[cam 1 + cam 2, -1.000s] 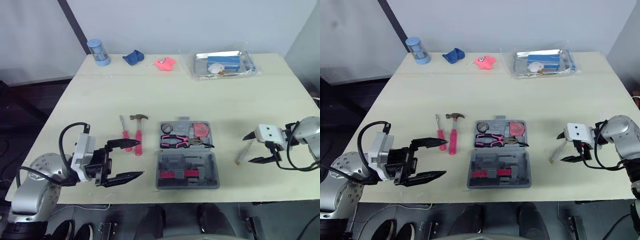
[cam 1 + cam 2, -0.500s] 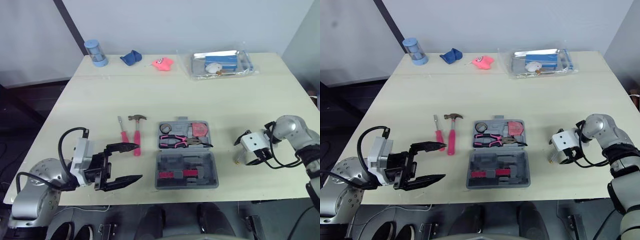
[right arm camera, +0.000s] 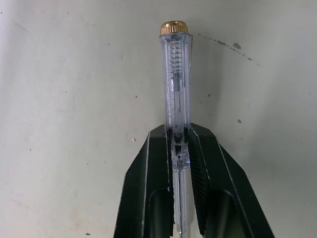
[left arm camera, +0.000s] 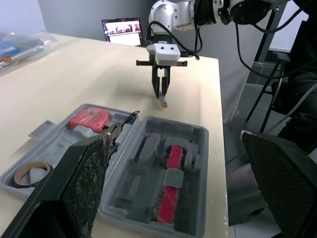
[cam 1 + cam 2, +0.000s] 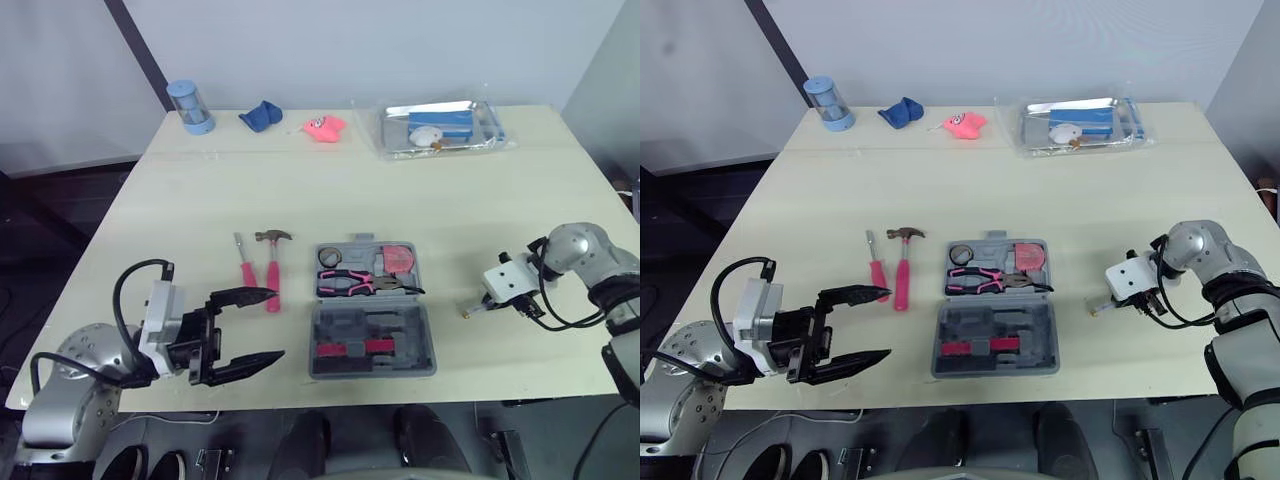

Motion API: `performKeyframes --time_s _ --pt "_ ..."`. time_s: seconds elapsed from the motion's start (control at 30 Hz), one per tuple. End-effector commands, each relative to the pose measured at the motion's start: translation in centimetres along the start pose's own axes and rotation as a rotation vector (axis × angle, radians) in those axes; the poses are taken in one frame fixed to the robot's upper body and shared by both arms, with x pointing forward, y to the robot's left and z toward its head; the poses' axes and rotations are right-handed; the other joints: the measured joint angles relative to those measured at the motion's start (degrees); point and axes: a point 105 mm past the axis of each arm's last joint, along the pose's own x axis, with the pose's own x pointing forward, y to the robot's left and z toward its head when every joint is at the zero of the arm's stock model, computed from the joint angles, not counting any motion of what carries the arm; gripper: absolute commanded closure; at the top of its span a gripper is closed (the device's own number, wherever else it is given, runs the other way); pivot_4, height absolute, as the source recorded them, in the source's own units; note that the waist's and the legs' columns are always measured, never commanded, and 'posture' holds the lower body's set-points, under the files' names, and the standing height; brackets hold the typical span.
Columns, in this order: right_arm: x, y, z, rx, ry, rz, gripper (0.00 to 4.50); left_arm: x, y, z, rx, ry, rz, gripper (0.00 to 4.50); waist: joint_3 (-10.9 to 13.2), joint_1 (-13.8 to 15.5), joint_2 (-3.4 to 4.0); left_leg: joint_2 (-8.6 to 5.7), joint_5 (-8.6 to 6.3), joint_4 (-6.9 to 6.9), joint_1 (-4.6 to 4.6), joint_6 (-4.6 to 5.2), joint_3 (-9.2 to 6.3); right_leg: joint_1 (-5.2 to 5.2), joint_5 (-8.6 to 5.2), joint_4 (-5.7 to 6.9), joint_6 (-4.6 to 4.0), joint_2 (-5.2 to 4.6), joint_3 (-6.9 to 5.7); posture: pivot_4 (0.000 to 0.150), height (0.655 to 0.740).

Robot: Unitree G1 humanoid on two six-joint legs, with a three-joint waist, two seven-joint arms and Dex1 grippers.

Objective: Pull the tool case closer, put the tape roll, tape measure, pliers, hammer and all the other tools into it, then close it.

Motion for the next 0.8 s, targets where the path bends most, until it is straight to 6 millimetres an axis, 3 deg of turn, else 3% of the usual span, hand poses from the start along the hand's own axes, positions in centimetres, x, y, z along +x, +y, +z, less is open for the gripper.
performKeyframes --time_s 0.03,0.13,0.2,0.33,0.53,0.8 --pt "-2.1 -0.2 -0.4 0.158 -0.069 -0.113 4.39 0.1 -0.1 0.7 0.039 -0.01 -0.01 0.0 0.0 0.01 0.0 0.0 0.0 0.0 0.0 0.0 0.0 0.0 0.0 0.0 0.0 0.0 0.0 0.15 0.74" --pt "-2.9 0.5 0.3 0.376 -0.171 -0.205 4.39 0.2 -0.2 0.6 0.037 -0.015 -0.015 0.0 0.0 0.55 0.0 -0.01 0.0 0.0 -0.05 0.0 -0.04 0.0 0.0 -0.02 0.0 -0.01 -0.01 0.15 0.74" --pt "-3.0 2.3 0.7 0.587 -0.174 -0.265 4.39 0.6 -0.2 0.8 0.036 -0.024 -0.026 0.0 -0.01 1.5 0.02 -0.02 -0.01 -0.01 -0.1 0.01 -0.11 -0.01 0.0 -0.02 0.0 -0.01 -0.06 0.15 0.74" --pt "-3.0 4.2 3.2 0.943 -0.228 -0.411 4.39 1.4 -0.1 1.1 0.038 -0.036 -0.05 0.0 0.0 1.67 0.1 -0.03 -0.01 0.03 -0.11 0.01 -0.18 -0.03 -0.01 0.07 -0.01 0.02 -0.1 0.15 0.74" --pt "-2.1 6.4 4.7 1.377 -0.186 -0.562 4.39 2.1 0.1 1.3 0.035 -0.045 -0.089 0.0 -0.02 1.59 0.05 -0.02 0.0 0.1 -0.05 0.01 -0.13 0.0 -0.01 0.12 0.01 0.08 -0.01 0.15 0.74" --pt "0.6 6.2 4.3 1.643 -0.13 -0.752 4.39 2.9 0.7 1.8 0.041 -0.055 -0.147 0.0 -0.06 1.56 -0.03 -0.04 0.0 0.06 -0.1 0.01 -0.14 -0.04 -0.01 0.08 0.01 0.06 -0.04 0.15 0.74"
